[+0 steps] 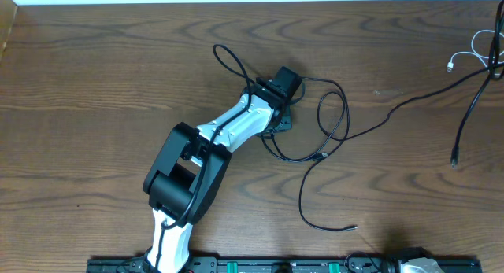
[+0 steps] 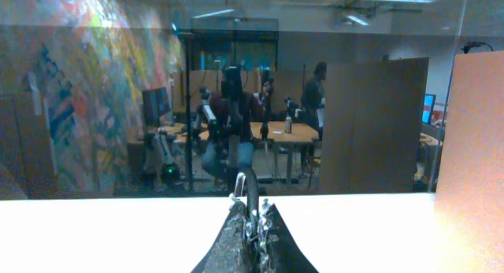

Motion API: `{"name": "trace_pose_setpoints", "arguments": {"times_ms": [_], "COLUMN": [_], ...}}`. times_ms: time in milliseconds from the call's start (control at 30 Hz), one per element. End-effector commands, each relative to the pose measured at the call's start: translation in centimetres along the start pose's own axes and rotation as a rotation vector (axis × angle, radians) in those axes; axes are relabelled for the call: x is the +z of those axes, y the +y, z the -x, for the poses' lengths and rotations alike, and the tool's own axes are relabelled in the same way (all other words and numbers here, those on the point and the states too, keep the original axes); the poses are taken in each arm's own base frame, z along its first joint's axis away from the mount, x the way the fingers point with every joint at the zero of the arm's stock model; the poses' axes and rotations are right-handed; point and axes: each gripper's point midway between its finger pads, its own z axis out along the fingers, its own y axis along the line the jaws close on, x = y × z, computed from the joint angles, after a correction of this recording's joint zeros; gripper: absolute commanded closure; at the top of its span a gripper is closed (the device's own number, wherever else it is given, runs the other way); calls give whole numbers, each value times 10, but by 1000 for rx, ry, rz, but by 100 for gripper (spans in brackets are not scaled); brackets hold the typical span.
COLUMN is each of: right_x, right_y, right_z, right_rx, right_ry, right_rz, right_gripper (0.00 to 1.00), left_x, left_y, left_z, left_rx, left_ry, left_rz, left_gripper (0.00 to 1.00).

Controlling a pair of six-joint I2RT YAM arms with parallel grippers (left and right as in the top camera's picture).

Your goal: Untangle cables

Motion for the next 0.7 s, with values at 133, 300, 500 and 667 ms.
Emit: {"name": "trace_pose_setpoints", "arguments": {"times_ms": [133, 300, 500, 667], "right_x": [-1, -1, -1, -1], "right_y": [-6, -10, -10, -8], "right_z": [0, 0, 0, 1], "right_rx": [-15, -16, -15, -4], "right_ry": [3, 4, 4, 0], "right_rz": [-28, -51, -50, -41], "right_gripper": [99, 99, 99, 99], "left_x": [-4, -49, -114, -142], "left_y": [10, 36, 35, 53], "left_z": [7, 36, 31, 18], "left_rx": [34, 28, 286, 332], "left_ry": [-5, -58, 12, 68], "left_rz": [13, -5, -341, -477], "left_gripper": [92, 92, 92, 92]}}
